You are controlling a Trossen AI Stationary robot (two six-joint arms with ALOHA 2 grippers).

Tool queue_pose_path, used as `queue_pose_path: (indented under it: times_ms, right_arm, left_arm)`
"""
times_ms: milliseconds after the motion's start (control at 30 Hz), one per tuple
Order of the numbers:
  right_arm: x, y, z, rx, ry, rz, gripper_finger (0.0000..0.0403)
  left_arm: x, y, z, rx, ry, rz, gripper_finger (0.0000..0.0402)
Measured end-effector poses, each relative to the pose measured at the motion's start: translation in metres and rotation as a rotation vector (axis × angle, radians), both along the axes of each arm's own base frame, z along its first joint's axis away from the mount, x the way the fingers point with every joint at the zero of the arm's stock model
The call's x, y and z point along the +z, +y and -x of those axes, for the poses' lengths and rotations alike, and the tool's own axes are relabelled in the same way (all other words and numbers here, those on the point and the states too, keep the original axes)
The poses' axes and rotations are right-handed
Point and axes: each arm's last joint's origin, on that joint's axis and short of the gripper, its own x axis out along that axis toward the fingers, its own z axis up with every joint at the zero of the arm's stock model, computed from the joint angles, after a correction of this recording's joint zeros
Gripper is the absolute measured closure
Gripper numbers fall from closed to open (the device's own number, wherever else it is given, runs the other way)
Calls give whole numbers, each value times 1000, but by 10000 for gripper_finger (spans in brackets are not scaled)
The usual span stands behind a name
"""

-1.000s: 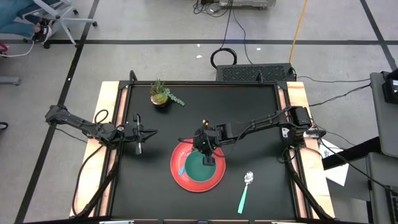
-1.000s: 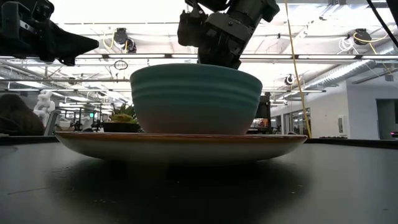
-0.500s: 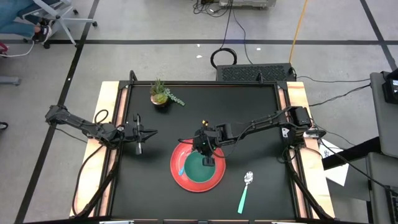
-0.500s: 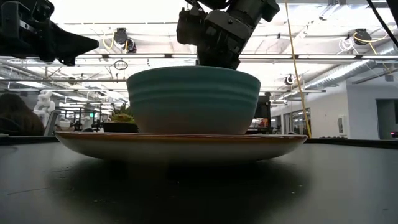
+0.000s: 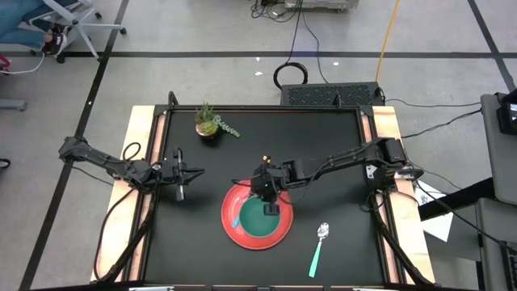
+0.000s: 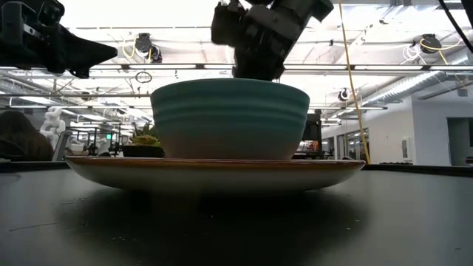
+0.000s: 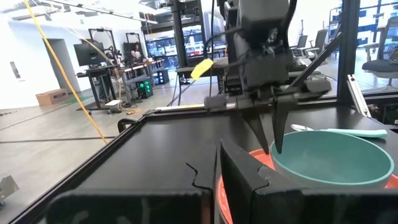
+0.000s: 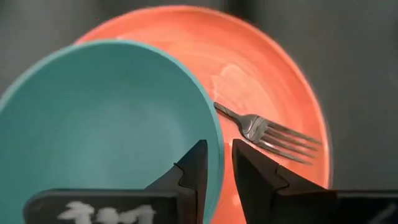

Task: Set table place
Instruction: Put the blue spoon into the green bowl

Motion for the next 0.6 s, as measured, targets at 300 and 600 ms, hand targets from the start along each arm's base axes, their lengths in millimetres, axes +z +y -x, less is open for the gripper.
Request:
queue_pose_path:
  times_ms: [300,600]
  right_arm:
    - [48,-1,18,34,-126,8,340]
    - [59,22,39,146,-67,46,396]
  left_arm:
    - [0,0,0,-1,0,0,373]
    - [0,0,0,0,0,0,373]
